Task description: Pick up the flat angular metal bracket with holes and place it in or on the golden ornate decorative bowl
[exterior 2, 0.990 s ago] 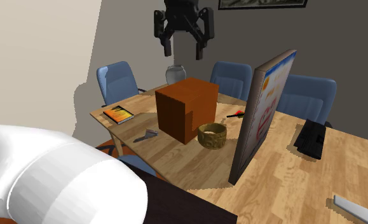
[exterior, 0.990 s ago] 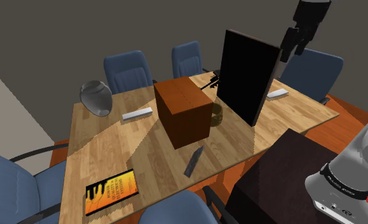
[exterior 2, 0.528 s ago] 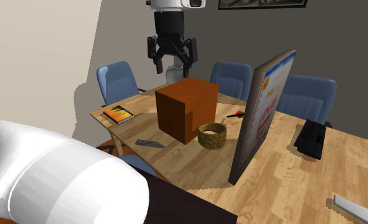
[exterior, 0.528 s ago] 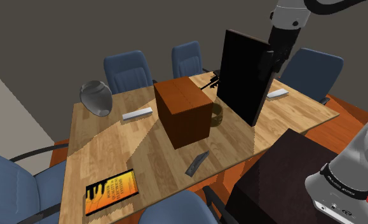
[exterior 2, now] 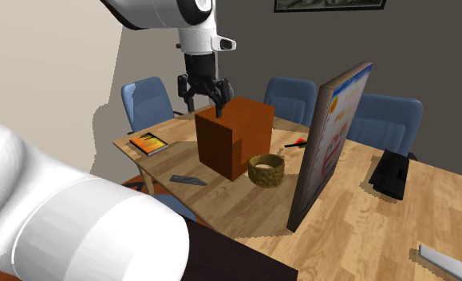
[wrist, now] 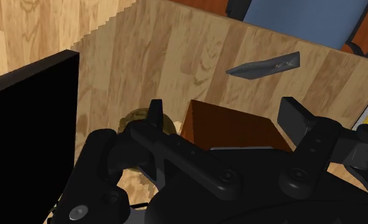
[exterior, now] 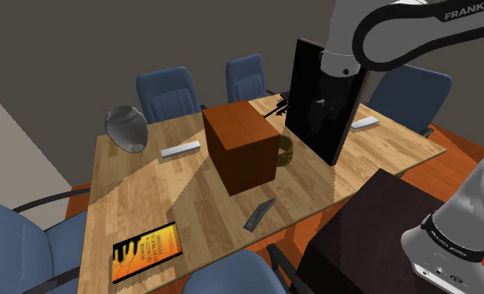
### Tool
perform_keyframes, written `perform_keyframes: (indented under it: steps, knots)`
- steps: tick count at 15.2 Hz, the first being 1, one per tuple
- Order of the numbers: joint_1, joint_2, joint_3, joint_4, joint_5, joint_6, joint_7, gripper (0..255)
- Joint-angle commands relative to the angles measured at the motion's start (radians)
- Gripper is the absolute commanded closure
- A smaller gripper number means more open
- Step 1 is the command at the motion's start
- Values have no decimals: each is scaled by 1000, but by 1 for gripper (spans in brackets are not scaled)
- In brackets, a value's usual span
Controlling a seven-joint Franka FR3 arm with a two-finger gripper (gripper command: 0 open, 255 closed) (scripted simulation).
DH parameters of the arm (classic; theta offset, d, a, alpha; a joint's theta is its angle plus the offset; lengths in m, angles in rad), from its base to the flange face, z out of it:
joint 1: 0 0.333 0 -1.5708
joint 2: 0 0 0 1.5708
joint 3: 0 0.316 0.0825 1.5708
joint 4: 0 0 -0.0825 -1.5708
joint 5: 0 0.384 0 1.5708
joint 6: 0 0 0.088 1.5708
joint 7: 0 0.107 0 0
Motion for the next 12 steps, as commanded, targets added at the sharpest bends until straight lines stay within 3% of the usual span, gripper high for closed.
perform_keyframes:
  steps: [1, 12]
  knots:
    - [12, 59, 23, -5, 6, 65, 17, 0]
    - [62, 423, 140, 60, -37, 357, 143, 0]
